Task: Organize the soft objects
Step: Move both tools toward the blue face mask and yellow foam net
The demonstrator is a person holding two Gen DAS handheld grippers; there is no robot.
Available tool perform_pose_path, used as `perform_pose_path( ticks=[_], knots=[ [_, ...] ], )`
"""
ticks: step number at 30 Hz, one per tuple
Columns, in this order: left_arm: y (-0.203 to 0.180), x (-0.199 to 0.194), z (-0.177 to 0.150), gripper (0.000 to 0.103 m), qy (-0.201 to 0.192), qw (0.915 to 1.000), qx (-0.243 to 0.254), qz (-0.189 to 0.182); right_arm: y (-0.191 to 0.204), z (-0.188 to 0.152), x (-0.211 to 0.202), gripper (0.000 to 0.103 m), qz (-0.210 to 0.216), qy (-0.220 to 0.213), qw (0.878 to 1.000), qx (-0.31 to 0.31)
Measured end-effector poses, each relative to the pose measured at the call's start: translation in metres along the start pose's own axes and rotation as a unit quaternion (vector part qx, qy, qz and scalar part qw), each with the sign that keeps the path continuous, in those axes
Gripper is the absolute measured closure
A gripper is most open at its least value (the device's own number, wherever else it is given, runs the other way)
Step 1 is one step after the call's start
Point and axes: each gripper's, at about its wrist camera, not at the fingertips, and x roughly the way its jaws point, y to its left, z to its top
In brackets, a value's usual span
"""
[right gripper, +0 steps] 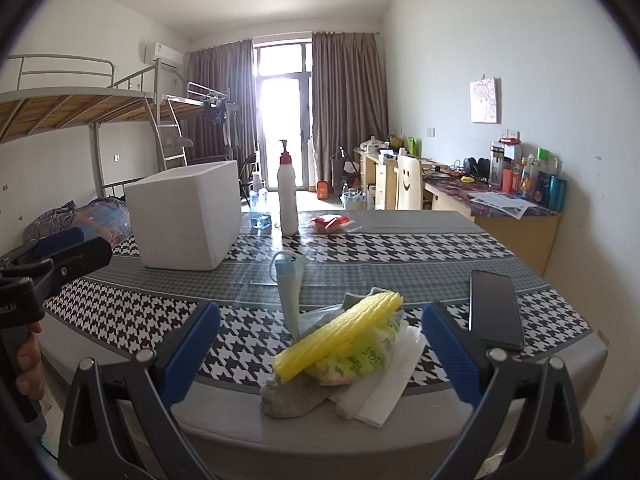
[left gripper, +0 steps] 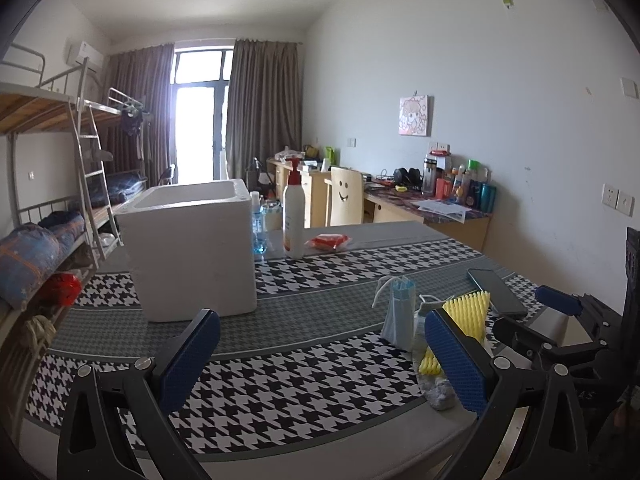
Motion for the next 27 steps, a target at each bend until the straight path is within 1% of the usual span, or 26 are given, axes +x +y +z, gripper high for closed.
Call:
perform_pose_path(
  ticks=[7, 16, 24, 27],
  knots=[
    [-0.004, 0.012, 0.001, 0.001, 0.014, 0.9999, 0.004, -0.008, -0.008, 0.002, 0.009, 0.001, -0.002, 0.010, 1.000, 0.004],
    [-0.011, 0.037, 0.003, 0.001, 0.041, 0.9991, 0.001, -0.004, -0.020, 0.003, 0.022, 0.001, 0.000, 0.023, 1.000, 0.012],
    [-0.024, 0.054, 0.003, 0.001, 0.060, 0.9979, 0.009, -0.024, -0.029, 0.002, 0.029, 0.001, -0.003, 0.036, 0.999, 0.015],
    [-0.029, 0.060, 0.002, 0.001, 0.067, 0.9973, 0.013, -0.026, -0.030, 0.001, 0.033, 0.001, -0.001, 0.041, 0.999, 0.016]
  ],
)
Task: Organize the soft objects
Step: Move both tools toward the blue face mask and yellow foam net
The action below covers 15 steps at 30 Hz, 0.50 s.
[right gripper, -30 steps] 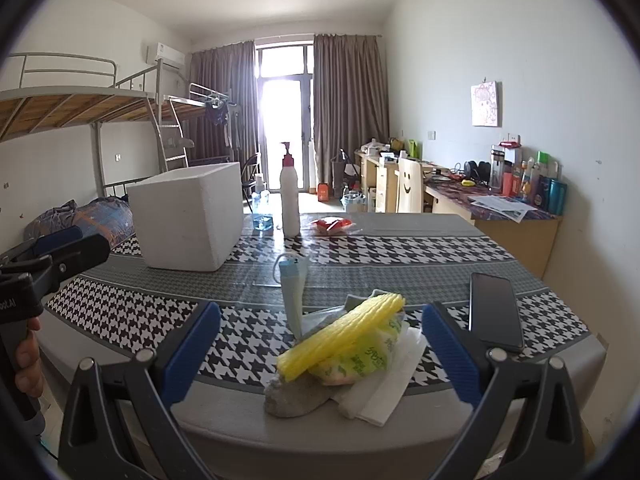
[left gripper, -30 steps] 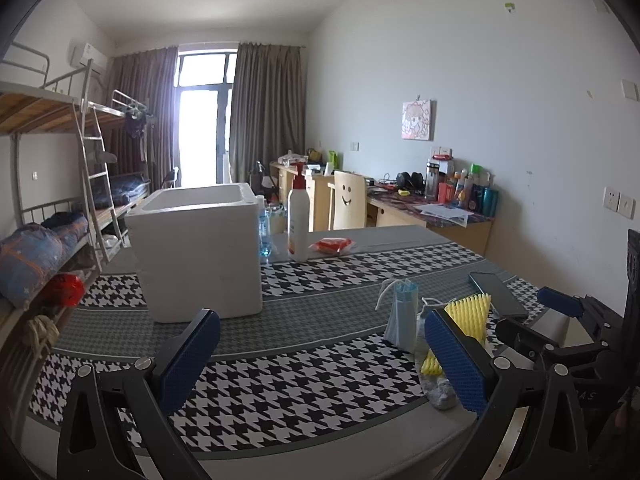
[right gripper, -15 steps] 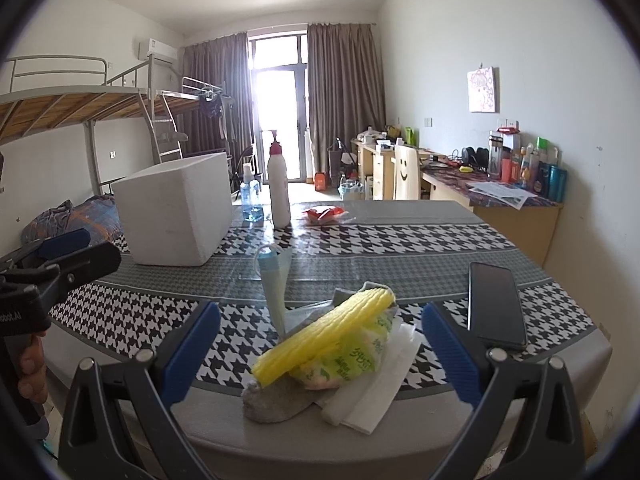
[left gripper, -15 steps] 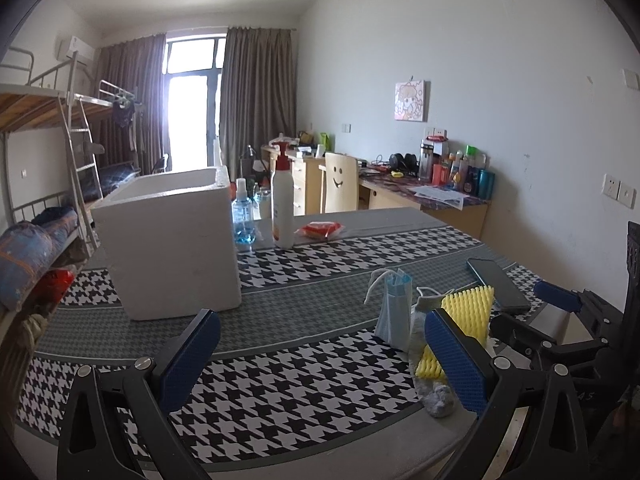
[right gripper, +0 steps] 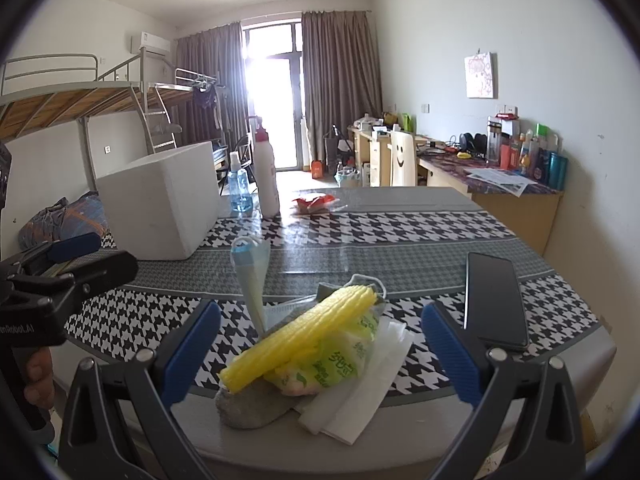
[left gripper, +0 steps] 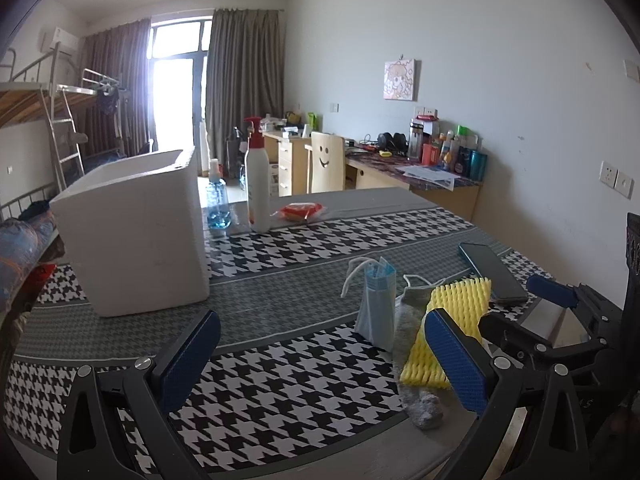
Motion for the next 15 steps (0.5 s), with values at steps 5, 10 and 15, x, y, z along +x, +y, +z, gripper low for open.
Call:
perform_pose_path(
  ticks=[5, 10, 15],
  knots=[
    [-0.007, 0.008, 0.001, 0.001, 0.006, 0.9999, 0.003, -0.008, -0.005, -0.001, 0.002, 0.001, 0.006, 0.006, 1.000, 0.004],
    [-0.009, 0.019, 0.003, 0.001, 0.012, 0.9998, 0.002, -0.016, -0.008, -0.002, 0.003, 0.001, -0.001, 0.003, 1.000, 0.004],
    [-0.009, 0.032, 0.002, 0.001, 0.023, 0.9994, -0.002, -0.027, -0.014, -0.001, 0.009, 0.003, -0.003, 0.014, 1.000, 0.012]
  ],
)
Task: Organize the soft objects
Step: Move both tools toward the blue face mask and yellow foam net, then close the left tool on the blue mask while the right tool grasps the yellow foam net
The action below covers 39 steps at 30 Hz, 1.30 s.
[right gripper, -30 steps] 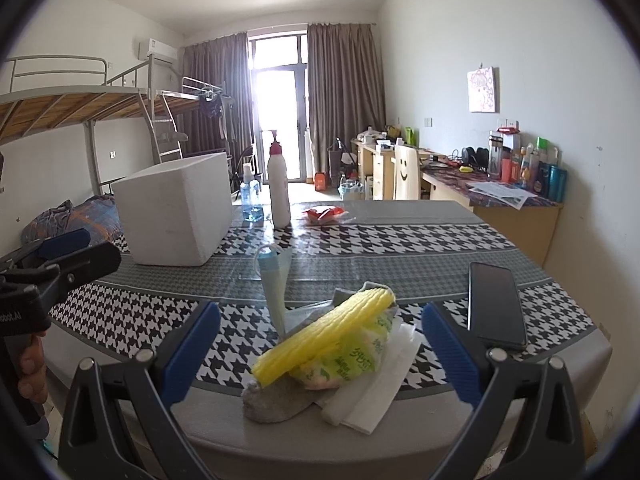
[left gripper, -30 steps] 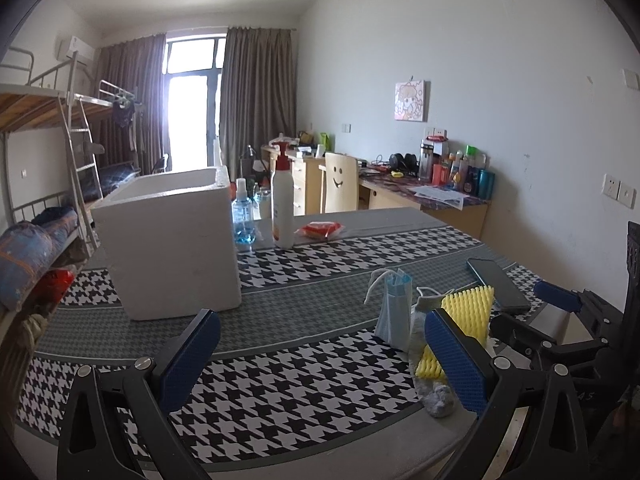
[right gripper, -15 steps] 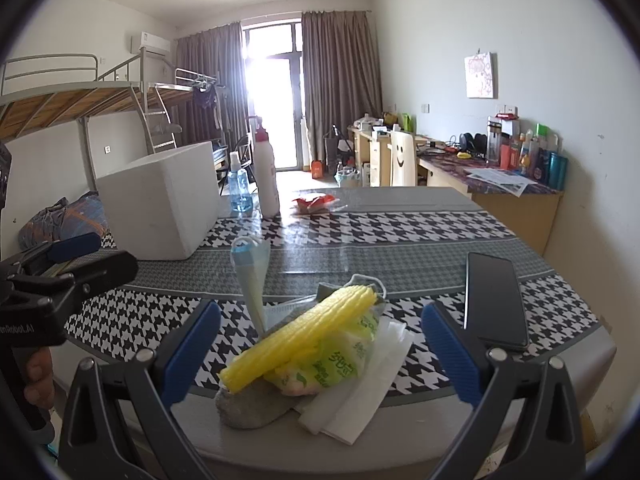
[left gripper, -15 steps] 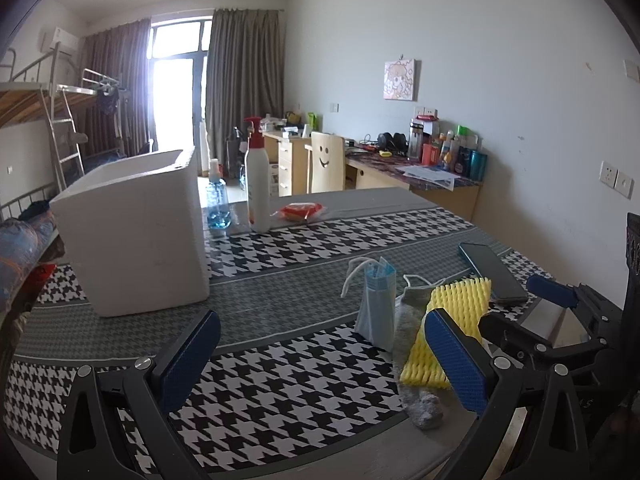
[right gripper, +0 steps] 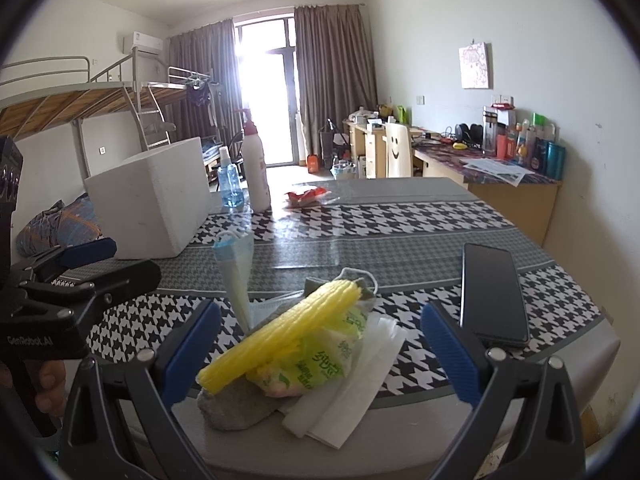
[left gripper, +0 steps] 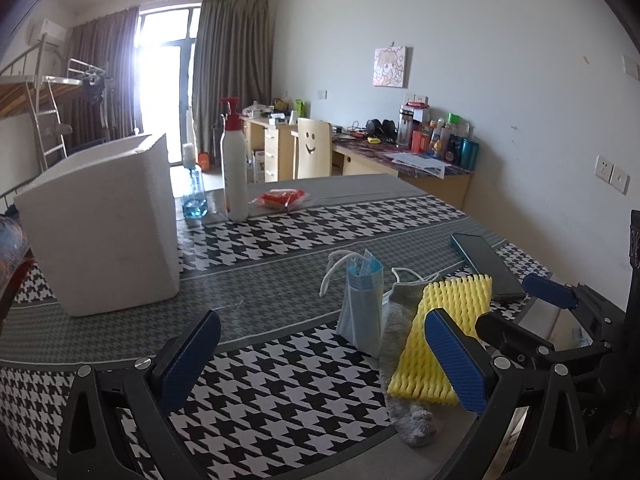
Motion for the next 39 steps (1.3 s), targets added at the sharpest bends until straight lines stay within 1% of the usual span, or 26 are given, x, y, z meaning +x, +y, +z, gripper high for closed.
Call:
perform_pose_path(
  ticks=[3, 6, 9, 10, 13, 15, 17, 20, 22, 23, 24, 26, 27, 28, 30, 32, 33, 34, 39],
  knots=[
    [-0.001, 0.011, -0.001, 0.001, 0.010, 0.9999, 0.001, 0.003, -0.004, 0.001, 0.003, 0.004, -0.004, 0.006, 1.000, 0.002],
    [-0.003, 0.018, 0.000, 0.001, 0.016, 0.9998, 0.000, -0.013, -0.010, 0.000, 0.004, 0.005, -0.009, 0.014, 1.000, 0.013],
    [-0.006, 0.027, 0.001, 0.001, 0.027, 0.9995, 0.004, -0.014, -0.016, -0.001, 0.004, 0.005, -0.016, 0.016, 1.000, 0.015],
    [-0.007, 0.030, 0.001, 0.002, 0.030, 0.9994, 0.005, -0.017, -0.018, -0.001, 0.005, 0.007, -0.017, 0.017, 1.000, 0.019],
    [-0.008, 0.040, 0.001, 0.009, 0.042, 0.9990, 0.004, -0.017, -0.021, -0.002, 0.008, 0.010, -0.013, 0.023, 0.999, 0.027],
    [-0.007, 0.049, -0.001, 0.020, 0.057, 0.9981, -0.002, -0.023, -0.024, -0.003, 0.010, 0.011, -0.015, 0.027, 0.999, 0.034],
    [-0.007, 0.054, -0.002, 0.023, 0.069, 0.9972, -0.007, -0.029, -0.027, -0.004, 0.014, 0.015, -0.009, 0.036, 0.999, 0.039],
    [-0.012, 0.062, -0.002, 0.024, 0.078, 0.9963, -0.005, -0.035, -0.030, -0.004, 0.015, 0.015, -0.003, 0.040, 0.998, 0.041],
    [-0.014, 0.064, -0.001, 0.028, 0.078, 0.9963, -0.003, -0.036, -0.029, -0.004, 0.014, 0.016, 0.002, 0.039, 0.998, 0.040],
    [-0.016, 0.065, 0.000, 0.035, 0.079, 0.9961, -0.004, -0.039, -0.029, -0.004, 0.014, 0.016, 0.004, 0.038, 0.998, 0.041],
    [-0.017, 0.067, 0.001, 0.038, 0.081, 0.9958, -0.004, -0.043, -0.029, -0.004, 0.013, 0.016, 0.005, 0.038, 0.998, 0.041],
    [-0.018, 0.070, 0.003, 0.040, 0.084, 0.9956, -0.004, -0.042, -0.030, -0.003, 0.013, 0.016, 0.010, 0.038, 0.998, 0.041],
    [-0.018, 0.072, 0.002, 0.044, 0.086, 0.9955, -0.003, -0.041, -0.030, -0.003, 0.013, 0.016, 0.012, 0.039, 0.998, 0.043],
    [-0.019, 0.073, 0.002, 0.047, 0.088, 0.9952, -0.005, -0.043, -0.030, -0.003, 0.013, 0.018, 0.014, 0.040, 0.998, 0.044],
    [-0.018, 0.075, 0.002, 0.056, 0.093, 0.9944, -0.012, -0.049, -0.030, -0.003, 0.014, 0.019, 0.018, 0.042, 0.998, 0.045],
    [-0.019, 0.078, 0.002, 0.058, 0.098, 0.9939, -0.011, -0.048, -0.030, -0.004, 0.015, 0.023, 0.025, 0.048, 0.997, 0.047],
    [-0.020, 0.080, 0.001, 0.058, 0.100, 0.9939, -0.010, -0.047, -0.029, -0.005, 0.016, 0.027, 0.027, 0.052, 0.997, 0.046],
    [-0.020, 0.081, 0.001, 0.058, 0.102, 0.9937, -0.009, -0.047, -0.029, -0.005, 0.017, 0.028, 0.029, 0.055, 0.997, 0.047],
    [-0.021, 0.085, 0.001, 0.078, 0.105, 0.9931, -0.009, -0.052, -0.024, -0.007, 0.017, 0.030, 0.051, 0.062, 0.996, 0.045]
  ],
)
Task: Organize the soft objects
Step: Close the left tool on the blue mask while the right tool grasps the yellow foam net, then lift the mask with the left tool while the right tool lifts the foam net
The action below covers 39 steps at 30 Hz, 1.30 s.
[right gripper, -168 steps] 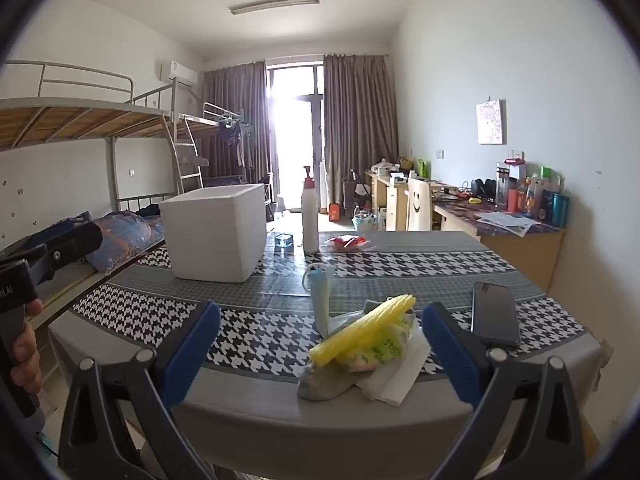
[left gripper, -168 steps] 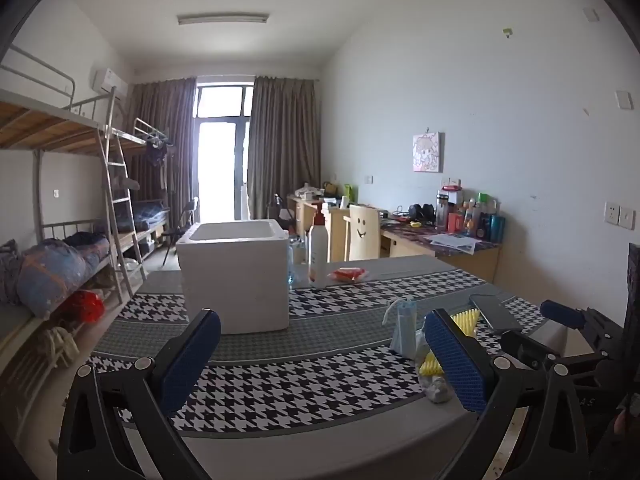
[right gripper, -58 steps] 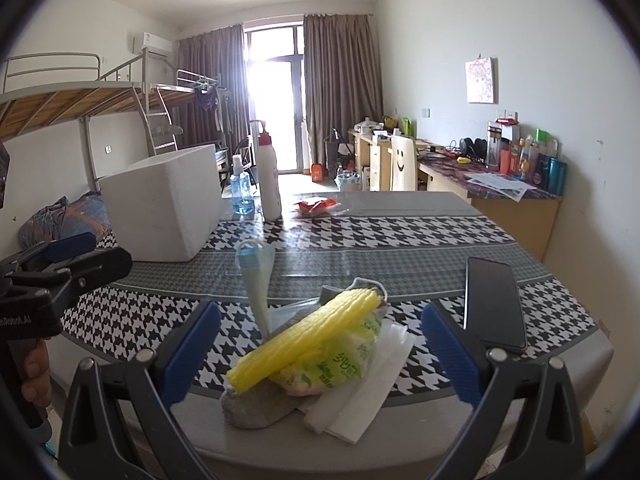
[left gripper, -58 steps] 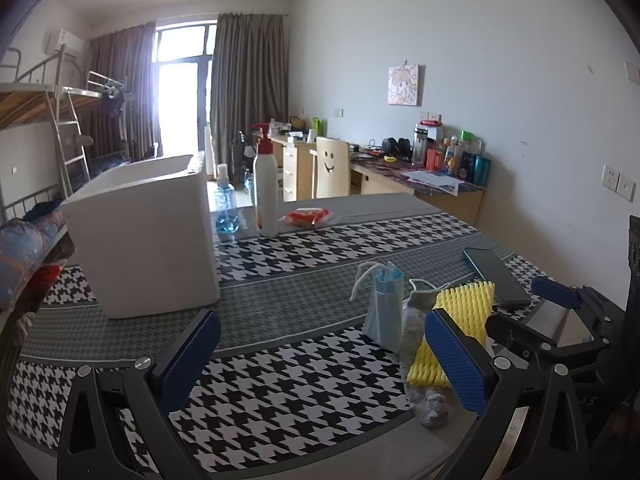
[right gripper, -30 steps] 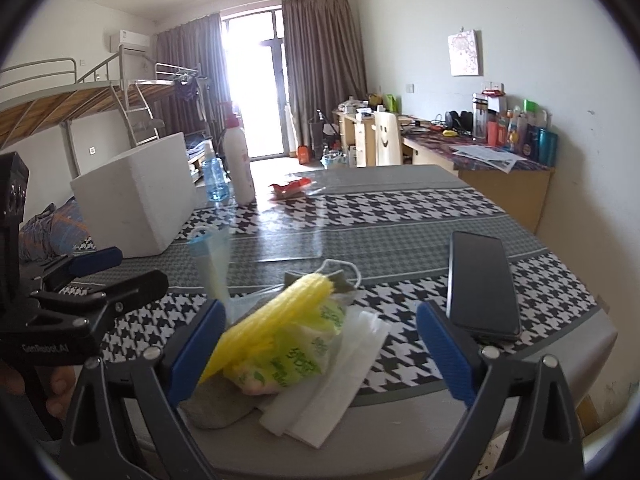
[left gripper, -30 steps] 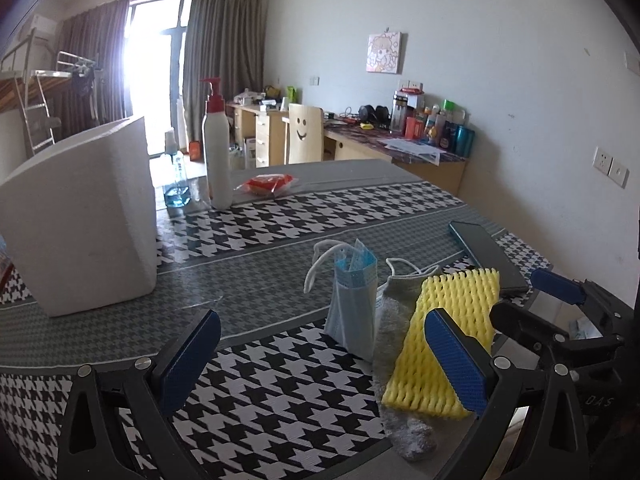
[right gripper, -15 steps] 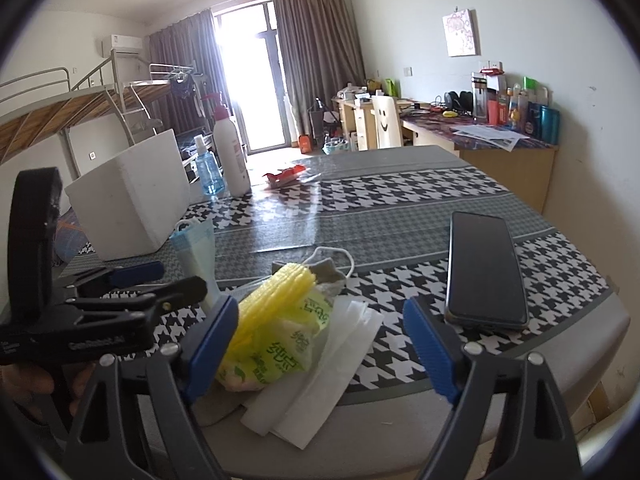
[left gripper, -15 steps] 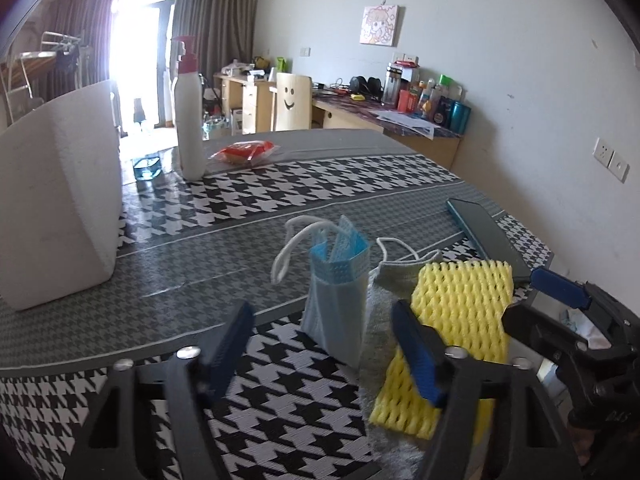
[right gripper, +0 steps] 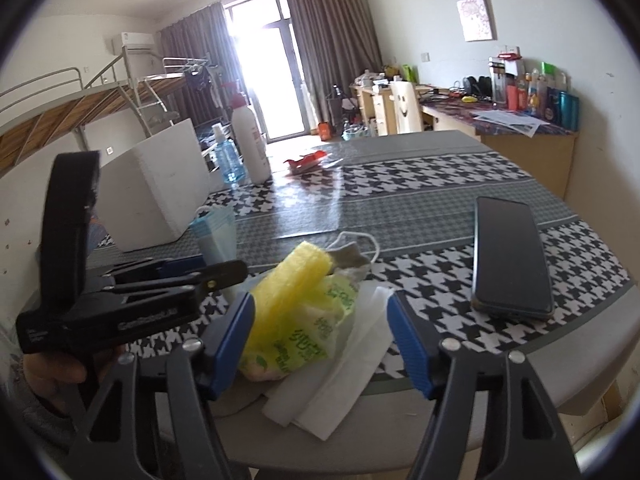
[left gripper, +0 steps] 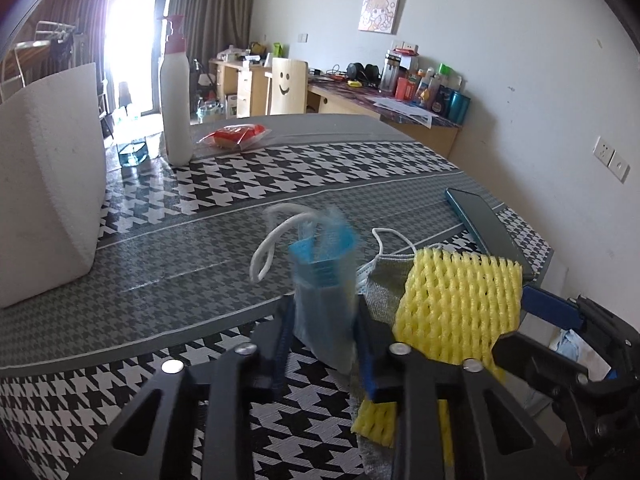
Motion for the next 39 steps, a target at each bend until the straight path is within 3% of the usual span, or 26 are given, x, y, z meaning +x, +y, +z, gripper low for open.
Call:
perform_pose_path(
  ticks=[5, 11, 25, 39],
  knots=[
    [0.003, 0.002, 0.000, 0.091, 0.001, 1.0000, -0.005, -0.004, 0.006, 0.001, 0.003, 0.031, 0.017, 0.006, 1.000, 0.000],
    [0.004, -0.002, -0.001, 0.093, -0.007, 0.9999, -0.004, -0.011, 0.016, 0.004, 0.008, 0.043, 0.027, 0.014, 0.999, -0.014],
    [0.007, -0.030, -0.013, 0.093, -0.028, 0.9994, 0.000, -0.019, 0.030, 0.010, 0.001, 0.087, 0.020, 0.000, 0.999, -0.039],
    [0.020, -0.078, 0.002, 0.093, -0.084, 0.9965, 0.005, 0.000, 0.041, 0.022, -0.013, 0.091, 0.003, -0.035, 0.998, -0.059]
  ],
)
